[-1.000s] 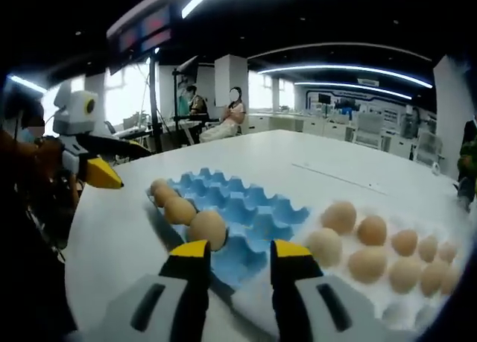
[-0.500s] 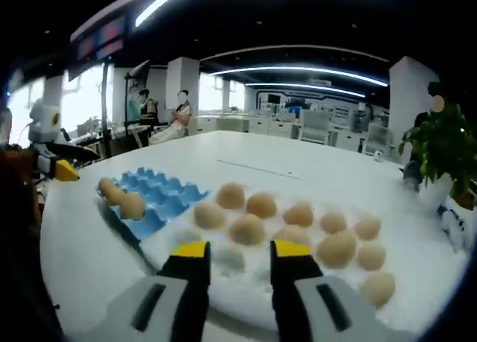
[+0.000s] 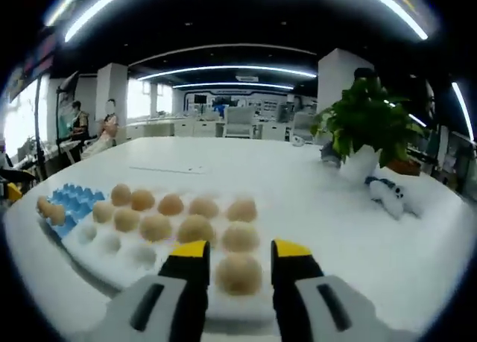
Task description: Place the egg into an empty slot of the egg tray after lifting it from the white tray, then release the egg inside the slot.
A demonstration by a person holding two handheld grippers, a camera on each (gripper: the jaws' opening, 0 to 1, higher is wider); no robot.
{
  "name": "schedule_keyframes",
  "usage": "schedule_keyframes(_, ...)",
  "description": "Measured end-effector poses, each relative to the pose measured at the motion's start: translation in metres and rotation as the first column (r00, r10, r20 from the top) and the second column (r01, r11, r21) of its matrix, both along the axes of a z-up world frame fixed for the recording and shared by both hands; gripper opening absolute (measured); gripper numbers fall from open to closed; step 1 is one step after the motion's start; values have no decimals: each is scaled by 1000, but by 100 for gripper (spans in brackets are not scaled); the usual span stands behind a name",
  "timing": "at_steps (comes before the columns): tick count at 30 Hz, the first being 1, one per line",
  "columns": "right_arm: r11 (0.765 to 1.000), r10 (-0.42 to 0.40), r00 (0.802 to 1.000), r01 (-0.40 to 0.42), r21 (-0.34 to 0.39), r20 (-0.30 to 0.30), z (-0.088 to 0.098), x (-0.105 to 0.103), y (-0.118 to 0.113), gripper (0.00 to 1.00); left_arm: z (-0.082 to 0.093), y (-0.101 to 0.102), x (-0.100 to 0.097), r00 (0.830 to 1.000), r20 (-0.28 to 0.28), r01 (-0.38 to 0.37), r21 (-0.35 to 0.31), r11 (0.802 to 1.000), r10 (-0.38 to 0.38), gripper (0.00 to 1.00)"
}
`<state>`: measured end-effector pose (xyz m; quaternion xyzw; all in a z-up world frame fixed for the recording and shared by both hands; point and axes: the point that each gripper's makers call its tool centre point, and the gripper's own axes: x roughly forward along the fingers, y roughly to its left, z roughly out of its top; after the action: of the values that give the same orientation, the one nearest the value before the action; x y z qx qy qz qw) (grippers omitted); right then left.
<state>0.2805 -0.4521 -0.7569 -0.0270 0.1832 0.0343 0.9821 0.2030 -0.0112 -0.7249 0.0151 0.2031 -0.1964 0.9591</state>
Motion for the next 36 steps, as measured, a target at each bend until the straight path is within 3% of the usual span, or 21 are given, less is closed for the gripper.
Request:
schedule_keyframes(4, 999, -5, 1000, 6, 46, -6, -4, -1, 2, 31, 1, 1, -1, 1000, -1, -7, 6, 1000, 7, 88)
schedule_keyframes(10, 998, 47, 998, -46, 37, -36, -13, 2, 14, 30, 3, 3, 0, 1000, 5, -19, 5, 1000, 19, 88)
schedule_keyframes(11, 997, 69, 996, -67, 42, -63, -19, 1, 21, 33, 4, 3, 0, 1000, 4, -20, -1, 1000, 20, 87)
schedule_keyframes(15, 999, 50, 996, -50, 1, -69, -24, 2, 15, 31, 4, 3, -1, 1000, 3, -26, -7, 1000, 26, 87)
schedule_keyframes(16, 997, 36, 998, -33, 69, -50, -22, 4, 14, 30, 4, 5, -1, 1000, 3, -30, -6, 1000, 30, 87)
schedule_keyframes(18, 997, 63, 997, -62, 44, -40, -22, 3, 13, 26, 3, 6, -1, 1000, -1, -31, -5, 1000, 31, 86)
schedule_keyframes(20, 995, 48, 998, -45, 89, -41, -22, 5, 15, 26, 3, 7, -1, 999, -2, -33, -8, 999, 33, 86)
schedule_keyframes(22, 997, 60, 997, -57, 56, -48, -22, 5, 20, 26, 3, 8, 0, 999, 0, -33, -5, 999, 33, 86)
schedule_keyframes(25, 997, 46, 997, -43, 58, -55, -19, 4, 20, 26, 4, 7, 1, 1000, 3, -30, -7, 1000, 30, 86)
schedule_keyframes(36, 996, 45, 999, -46, 78, 18, 14, -5, 24, 26, 3, 11, 1, 999, -1, -34, -6, 999, 34, 86)
